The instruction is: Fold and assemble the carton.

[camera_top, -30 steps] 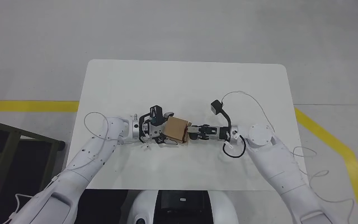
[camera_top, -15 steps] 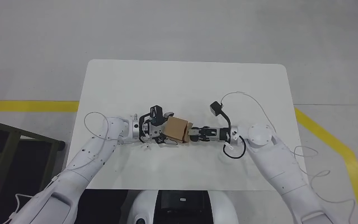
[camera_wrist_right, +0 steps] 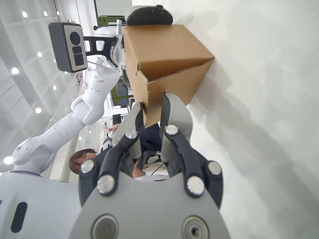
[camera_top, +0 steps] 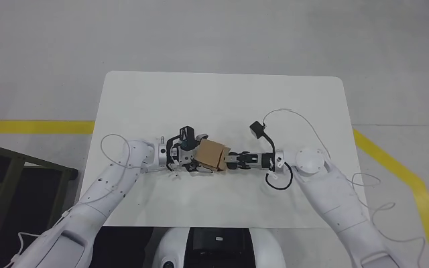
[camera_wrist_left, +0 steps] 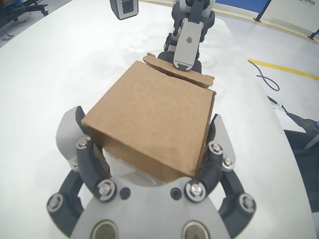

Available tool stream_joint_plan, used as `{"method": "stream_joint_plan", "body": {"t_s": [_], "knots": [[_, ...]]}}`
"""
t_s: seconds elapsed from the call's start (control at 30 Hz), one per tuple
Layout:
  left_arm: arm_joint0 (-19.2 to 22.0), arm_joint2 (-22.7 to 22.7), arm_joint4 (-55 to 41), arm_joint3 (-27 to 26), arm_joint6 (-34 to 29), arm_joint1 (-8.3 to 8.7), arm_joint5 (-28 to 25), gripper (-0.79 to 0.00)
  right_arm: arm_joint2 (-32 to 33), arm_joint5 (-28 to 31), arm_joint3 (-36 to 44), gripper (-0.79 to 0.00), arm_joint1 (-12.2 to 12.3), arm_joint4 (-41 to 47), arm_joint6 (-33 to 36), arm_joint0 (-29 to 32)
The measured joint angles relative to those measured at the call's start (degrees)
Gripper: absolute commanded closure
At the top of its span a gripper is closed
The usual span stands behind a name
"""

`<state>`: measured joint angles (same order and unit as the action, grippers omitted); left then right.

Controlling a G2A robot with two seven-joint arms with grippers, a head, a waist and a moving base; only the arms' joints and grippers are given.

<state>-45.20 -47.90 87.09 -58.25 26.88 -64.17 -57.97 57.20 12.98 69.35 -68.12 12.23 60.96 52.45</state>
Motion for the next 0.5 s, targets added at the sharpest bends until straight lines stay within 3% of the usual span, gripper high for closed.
{"method": "stream_joint_plan", "body": {"t_s": [0.5], "knots": [[-0.05, -0.01, -0.07, 0.07, 0.00, 0.06, -0.03, -0.785, -0.60, -1.07, 0.18, -0.018, -0.10, -0.78, -0.53, -0.45]]}}
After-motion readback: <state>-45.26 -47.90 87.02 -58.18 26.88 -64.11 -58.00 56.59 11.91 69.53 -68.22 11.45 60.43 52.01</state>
